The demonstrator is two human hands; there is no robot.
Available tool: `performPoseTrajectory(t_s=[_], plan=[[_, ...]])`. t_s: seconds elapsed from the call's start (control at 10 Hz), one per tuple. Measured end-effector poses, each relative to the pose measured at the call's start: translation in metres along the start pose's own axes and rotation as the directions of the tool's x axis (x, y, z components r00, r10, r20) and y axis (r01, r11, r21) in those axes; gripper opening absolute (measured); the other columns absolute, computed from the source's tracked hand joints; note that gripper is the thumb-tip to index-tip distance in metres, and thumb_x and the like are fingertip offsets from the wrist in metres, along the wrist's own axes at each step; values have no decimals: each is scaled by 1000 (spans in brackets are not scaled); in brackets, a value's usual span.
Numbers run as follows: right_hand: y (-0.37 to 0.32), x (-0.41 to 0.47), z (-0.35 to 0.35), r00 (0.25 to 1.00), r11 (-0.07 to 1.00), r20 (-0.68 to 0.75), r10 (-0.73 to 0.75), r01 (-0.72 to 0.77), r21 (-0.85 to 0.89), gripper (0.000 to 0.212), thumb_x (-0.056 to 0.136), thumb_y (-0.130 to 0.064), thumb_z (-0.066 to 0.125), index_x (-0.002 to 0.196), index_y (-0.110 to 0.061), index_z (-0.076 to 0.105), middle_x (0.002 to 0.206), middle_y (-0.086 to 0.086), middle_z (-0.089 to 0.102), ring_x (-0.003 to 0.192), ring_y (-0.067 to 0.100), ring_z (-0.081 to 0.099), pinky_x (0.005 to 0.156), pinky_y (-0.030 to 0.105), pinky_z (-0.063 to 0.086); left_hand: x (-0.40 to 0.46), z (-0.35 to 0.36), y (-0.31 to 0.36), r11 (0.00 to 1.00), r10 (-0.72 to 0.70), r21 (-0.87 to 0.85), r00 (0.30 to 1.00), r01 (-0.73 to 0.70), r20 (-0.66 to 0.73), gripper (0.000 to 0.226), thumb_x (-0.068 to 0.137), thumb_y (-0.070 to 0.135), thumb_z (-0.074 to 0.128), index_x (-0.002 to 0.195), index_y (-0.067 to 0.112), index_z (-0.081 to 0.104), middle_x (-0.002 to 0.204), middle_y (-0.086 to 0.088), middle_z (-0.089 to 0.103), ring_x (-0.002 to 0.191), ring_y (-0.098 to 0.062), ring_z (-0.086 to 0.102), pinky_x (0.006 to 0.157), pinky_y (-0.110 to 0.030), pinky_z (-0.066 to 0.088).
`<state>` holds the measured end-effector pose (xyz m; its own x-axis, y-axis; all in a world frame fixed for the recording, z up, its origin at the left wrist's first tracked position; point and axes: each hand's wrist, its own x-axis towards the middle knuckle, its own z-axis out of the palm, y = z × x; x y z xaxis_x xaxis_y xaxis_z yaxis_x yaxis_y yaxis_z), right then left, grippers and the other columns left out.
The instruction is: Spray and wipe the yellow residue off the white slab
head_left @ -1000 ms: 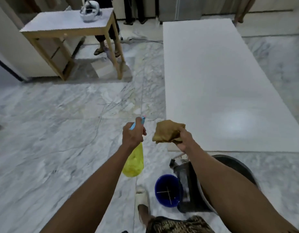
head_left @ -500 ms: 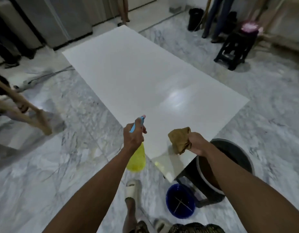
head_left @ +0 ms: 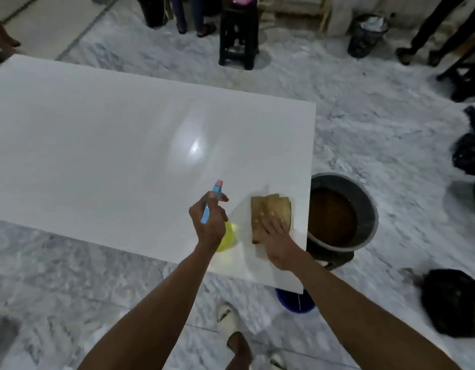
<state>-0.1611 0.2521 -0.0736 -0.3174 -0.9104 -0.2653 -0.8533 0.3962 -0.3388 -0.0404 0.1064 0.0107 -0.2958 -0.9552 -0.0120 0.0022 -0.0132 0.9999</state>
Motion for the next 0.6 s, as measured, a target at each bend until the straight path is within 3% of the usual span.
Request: performPoseTrajectory(t_s=[0.1, 0.2, 0.3, 0.4, 0.5, 0.6], plan=[[-6, -14, 43, 993, 994, 47, 108, -106, -36, 97, 79, 4, 58, 157, -5, 1, 165, 16, -2, 148, 37, -18, 117, 49, -12, 11, 1, -22, 996, 86, -11, 990, -86, 108, 37, 101, 43, 44, 102, 49, 80, 80, 8, 76, 48, -23, 57, 50, -41, 48], [-5, -11, 40, 989, 992, 97, 112, -106, -62, 82, 92, 3, 42, 158, -12, -4, 165, 8, -16, 151, 34, -18, 120, 48, -13, 8, 1, -34, 993, 119, 4, 978, -121, 172, 34, 104, 42, 45, 121, 41, 74, 88, 10, 76, 69, -12, 73, 66, -42, 60], [-3, -5, 27, 959, 986, 233, 164, -162, -26, 75, 98, -8, 39, 159, -14, -5, 166, 5, -14, 152, 32, -15, 123, 52, -4, 5, -6, -36, 978, 149, 110, 963, -177, 226, 31, 101, 50, 48, 122, 37, 68, 105, -3, 76, 96, 2, 72, 87, -38, 57], [-21, -13, 18, 943, 965, 257, 212, -243, 95, 70, 101, -13, 39, 158, -12, 0, 167, 7, -7, 154, 31, -8, 124, 48, 2, 0, -24, -30, 959, 67, 234, 931, -159, 358, 44, 98, 56, 58, 139, 39, 57, 122, 1, 71, 106, 5, 66, 98, -28, 53], [-52, -54, 13, 924, 897, 193, 330, -371, 241, 67, 100, -13, 43, 158, -11, 9, 167, 7, 0, 154, 28, -2, 124, 45, 8, -2, -37, -23, 841, -151, 537, 922, -70, 356, 79, 88, 73, 67, 155, 37, 44, 152, -4, 56, 133, -26, 60, 120, -48, 39], [-75, -102, 37, 888, 841, 194, 418, -458, 287, 71, 104, -19, 44, 159, -10, 0, 167, 9, -6, 154, 31, -2, 123, 48, 9, -26, -50, -21, 621, -376, 777, 910, 107, 175, 105, 93, 57, 73, 166, 3, 22, 166, -22, 41, 153, -42, 39, 126, -57, 23]])
